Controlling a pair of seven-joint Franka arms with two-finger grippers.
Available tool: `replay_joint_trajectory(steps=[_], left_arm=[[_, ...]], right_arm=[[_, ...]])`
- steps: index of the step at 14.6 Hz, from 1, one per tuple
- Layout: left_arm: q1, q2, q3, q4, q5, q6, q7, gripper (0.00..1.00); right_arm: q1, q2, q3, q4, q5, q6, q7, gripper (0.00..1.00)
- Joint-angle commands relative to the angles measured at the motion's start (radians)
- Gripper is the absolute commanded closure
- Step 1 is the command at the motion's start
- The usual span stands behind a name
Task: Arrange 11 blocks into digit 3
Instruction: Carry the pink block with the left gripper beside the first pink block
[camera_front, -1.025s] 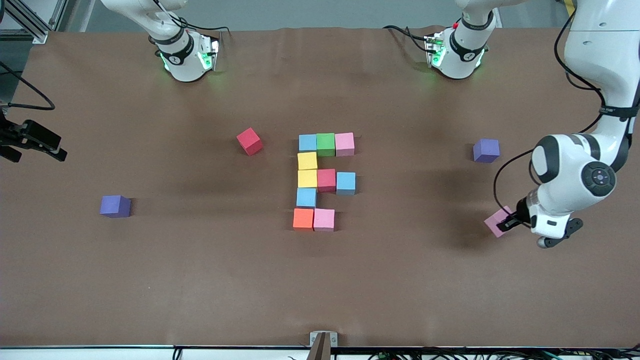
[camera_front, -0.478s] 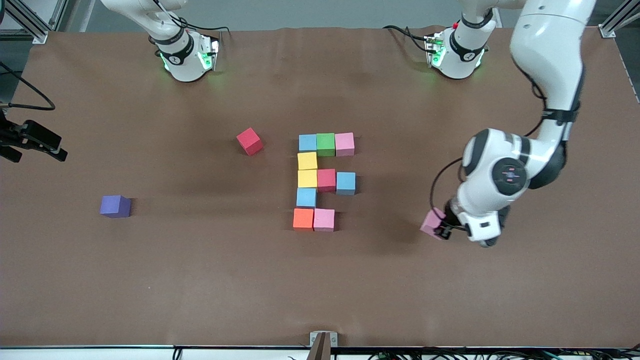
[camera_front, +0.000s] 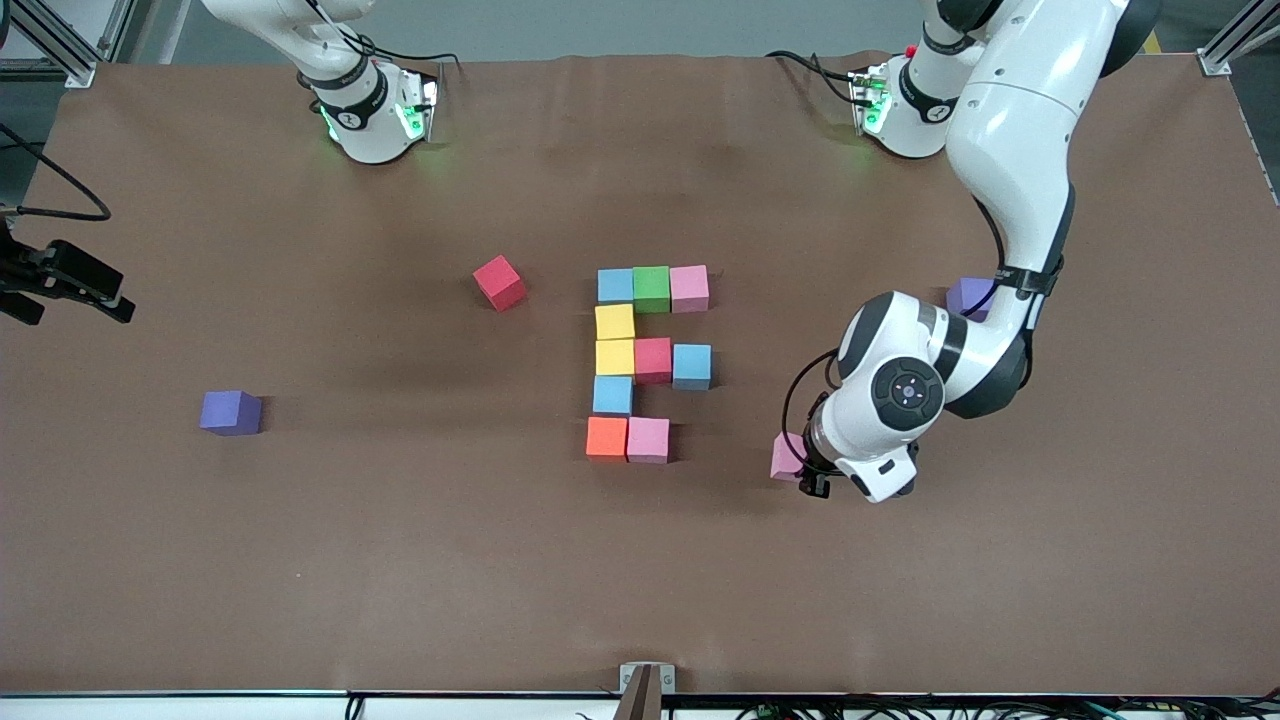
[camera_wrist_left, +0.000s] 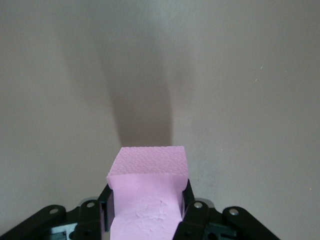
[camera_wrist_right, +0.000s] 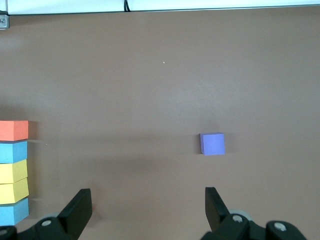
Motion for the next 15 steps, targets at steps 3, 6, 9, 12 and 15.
replay_joint_trajectory(steps=[3, 6, 9, 12, 15], left_arm=[[-0.098, 0.097, 0.010, 0.113, -0.018, -0.022, -0.141, 0.94], [-0.149, 0.119, 0.019, 0.130, -0.017, -0.021, -0.150, 0.94], [-0.189, 0.131, 0.019, 0.135, -0.017, -0.019, -0.193, 0.94], [-0.191, 0.145, 0.019, 0.147, -0.017, -0.001, -0.248, 0.94], [-0.192, 0.159, 0.025, 0.148, -0.017, 0.074, -0.331, 0.94]], right_arm=[[0.008, -0.015, -0.002, -0.020, -0.012, 0.005, 0.000, 0.00], [0.009, -0.015, -0.002, -0.020, -0.012, 0.003, 0.000, 0.00], [0.011, -0.015, -0.002, -0.020, -0.012, 0.005, 0.000, 0.00], [0.011, -0.014, -0.002, -0.020, -0.012, 0.005, 0.002, 0.00], [0.011, -0.014, -0.002, -0.020, -0.012, 0.005, 0.000, 0.00]])
